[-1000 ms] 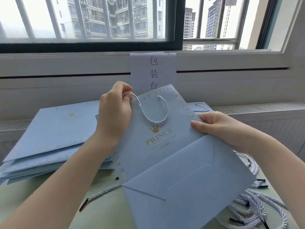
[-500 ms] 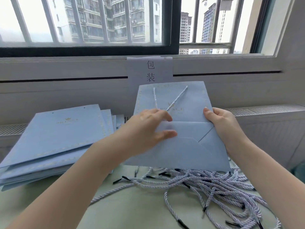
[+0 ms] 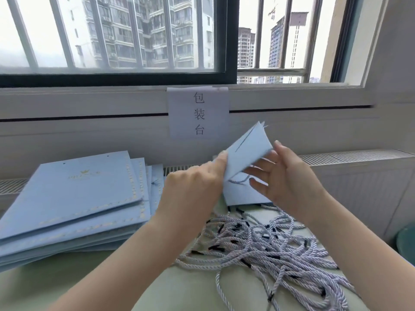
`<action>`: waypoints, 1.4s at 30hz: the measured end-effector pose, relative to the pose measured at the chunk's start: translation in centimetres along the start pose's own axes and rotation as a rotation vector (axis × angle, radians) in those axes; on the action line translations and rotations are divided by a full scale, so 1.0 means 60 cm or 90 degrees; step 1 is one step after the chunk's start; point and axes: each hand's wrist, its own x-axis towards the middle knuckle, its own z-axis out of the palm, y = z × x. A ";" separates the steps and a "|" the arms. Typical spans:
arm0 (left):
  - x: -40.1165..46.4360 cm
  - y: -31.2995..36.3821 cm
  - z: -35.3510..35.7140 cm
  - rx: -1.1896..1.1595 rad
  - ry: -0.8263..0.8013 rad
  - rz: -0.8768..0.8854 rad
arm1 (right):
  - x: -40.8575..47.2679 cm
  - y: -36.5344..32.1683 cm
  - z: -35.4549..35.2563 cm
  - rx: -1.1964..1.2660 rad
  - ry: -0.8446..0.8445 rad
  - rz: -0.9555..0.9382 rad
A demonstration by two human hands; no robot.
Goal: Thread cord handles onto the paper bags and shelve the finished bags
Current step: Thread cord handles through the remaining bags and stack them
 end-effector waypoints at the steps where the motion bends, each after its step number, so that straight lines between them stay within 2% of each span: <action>1: 0.002 -0.007 -0.001 -0.020 0.043 -0.026 | -0.001 0.005 0.004 -0.056 -0.040 0.014; 3: 0.006 -0.009 -0.009 -0.090 0.104 -0.091 | -0.005 0.021 0.013 -0.165 -0.091 0.056; 5: 0.009 -0.005 -0.011 -0.228 0.147 -0.183 | -0.011 0.040 0.024 -0.217 -0.123 0.120; 8: 0.008 0.009 -0.003 -0.508 0.192 -0.325 | -0.017 0.063 0.039 -0.162 -0.144 0.196; 10: 0.005 0.018 0.001 -0.611 0.223 -0.387 | -0.015 0.070 0.042 -0.061 -0.136 0.215; 13: 0.003 0.019 0.016 -0.734 0.199 -0.475 | -0.006 0.075 0.035 0.022 -0.080 0.205; 16: 0.007 0.005 0.015 -0.889 0.159 -0.609 | -0.001 0.072 0.027 -0.028 0.040 0.146; 18: 0.012 -0.013 0.010 -0.974 0.183 -0.723 | 0.004 0.064 0.019 -0.038 0.103 0.088; 22: 0.015 -0.053 0.008 -1.053 0.239 -0.873 | 0.011 0.053 0.009 0.011 0.173 0.007; 24: 0.014 -0.061 0.014 -1.112 0.219 -0.922 | 0.009 0.048 0.014 0.117 0.148 -0.017; 26: 0.012 -0.056 0.019 -1.207 0.192 -0.965 | 0.001 0.042 0.026 0.196 0.031 -0.014; 28: 0.010 -0.044 0.023 -1.273 0.148 -0.975 | -0.009 0.044 0.038 0.143 -0.074 0.005; 30: 0.009 -0.028 0.025 -1.280 0.070 -0.944 | -0.012 0.056 0.044 0.056 -0.097 0.010; 34: 0.007 -0.003 0.027 -1.166 -0.105 -0.830 | -0.006 0.074 0.043 0.047 0.024 0.020; 38: 0.005 -0.007 0.025 -1.021 -0.183 -0.725 | -0.003 0.074 0.040 0.031 0.070 0.005; 40: 0.005 -0.009 0.021 -0.888 -0.215 -0.655 | -0.002 0.072 0.038 0.029 0.123 -0.031; 42: 0.002 -0.011 0.024 -0.643 -0.250 -0.530 | -0.002 0.066 0.032 0.029 0.167 -0.056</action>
